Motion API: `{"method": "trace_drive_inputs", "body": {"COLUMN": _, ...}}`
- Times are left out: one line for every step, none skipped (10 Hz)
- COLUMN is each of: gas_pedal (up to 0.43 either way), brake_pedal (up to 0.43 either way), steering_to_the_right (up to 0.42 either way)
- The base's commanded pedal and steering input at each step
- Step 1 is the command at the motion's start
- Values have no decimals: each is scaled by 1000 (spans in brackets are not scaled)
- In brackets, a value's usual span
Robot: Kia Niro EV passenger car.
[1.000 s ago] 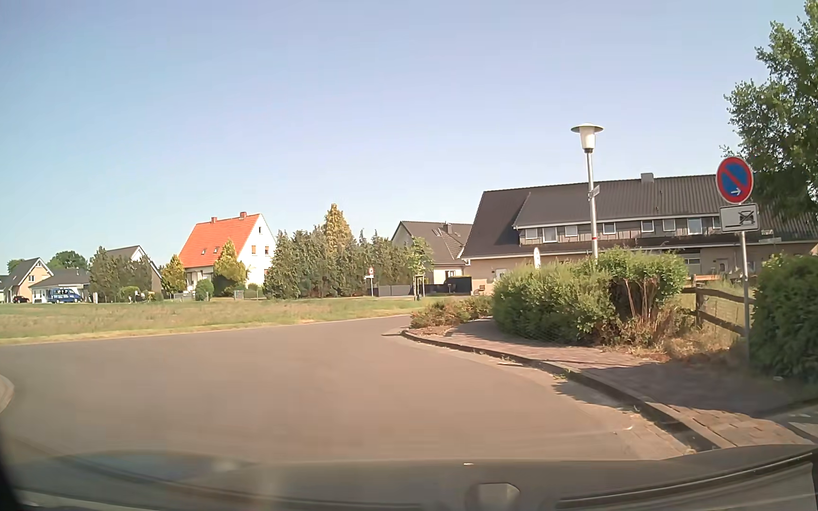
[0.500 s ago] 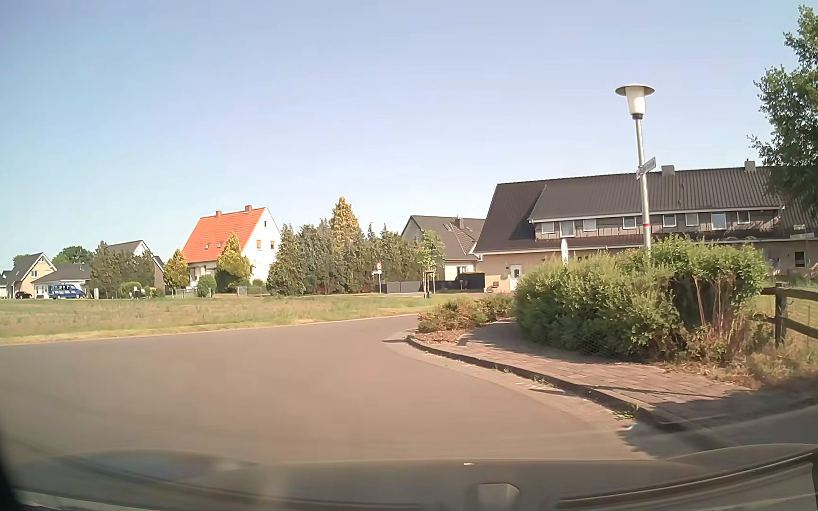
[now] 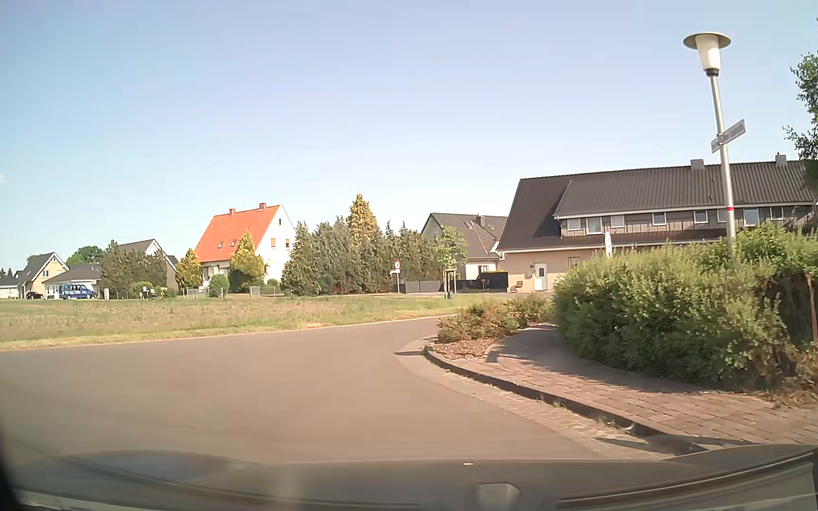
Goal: Follow the waypoints while adhering to traffic rules and regulations
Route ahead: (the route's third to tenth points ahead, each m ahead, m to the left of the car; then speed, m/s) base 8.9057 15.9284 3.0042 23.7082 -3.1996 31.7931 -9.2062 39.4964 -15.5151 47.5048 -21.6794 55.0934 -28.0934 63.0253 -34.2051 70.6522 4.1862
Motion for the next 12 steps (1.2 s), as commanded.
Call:
{"method": "trace_drive_inputs", "body": {"gas_pedal": 0, "brake_pedal": 6, "steering_to_the_right": -120}}
{"method": "trace_drive_inputs", "body": {"gas_pedal": 0, "brake_pedal": 6, "steering_to_the_right": -139}}
{"method": "trace_drive_inputs", "body": {"gas_pedal": 0, "brake_pedal": 6, "steering_to_the_right": -157}}
{"method": "trace_drive_inputs", "body": {"gas_pedal": 0, "brake_pedal": 6, "steering_to_the_right": -171}}
{"method": "trace_drive_inputs", "body": {"gas_pedal": 0, "brake_pedal": 6, "steering_to_the_right": -176}}
{"method": "trace_drive_inputs", "body": {"gas_pedal": 0, "brake_pedal": 6, "steering_to_the_right": -178}}
{"method": "trace_drive_inputs", "body": {"gas_pedal": 0, "brake_pedal": 6, "steering_to_the_right": -188}}
{"method": "trace_drive_inputs", "body": {"gas_pedal": 0, "brake_pedal": 6, "steering_to_the_right": -203}}
{"method": "trace_drive_inputs", "body": {"gas_pedal": 0, "brake_pedal": 6, "steering_to_the_right": -220}}
{"method": "trace_drive_inputs", "body": {"gas_pedal": 0, "brake_pedal": 6, "steering_to_the_right": -234}}
{"method": "trace_drive_inputs", "body": {"gas_pedal": 0, "brake_pedal": 6, "steering_to_the_right": -248}}
{"method": "trace_drive_inputs", "body": {"gas_pedal": 0, "brake_pedal": 6, "steering_to_the_right": -250}}
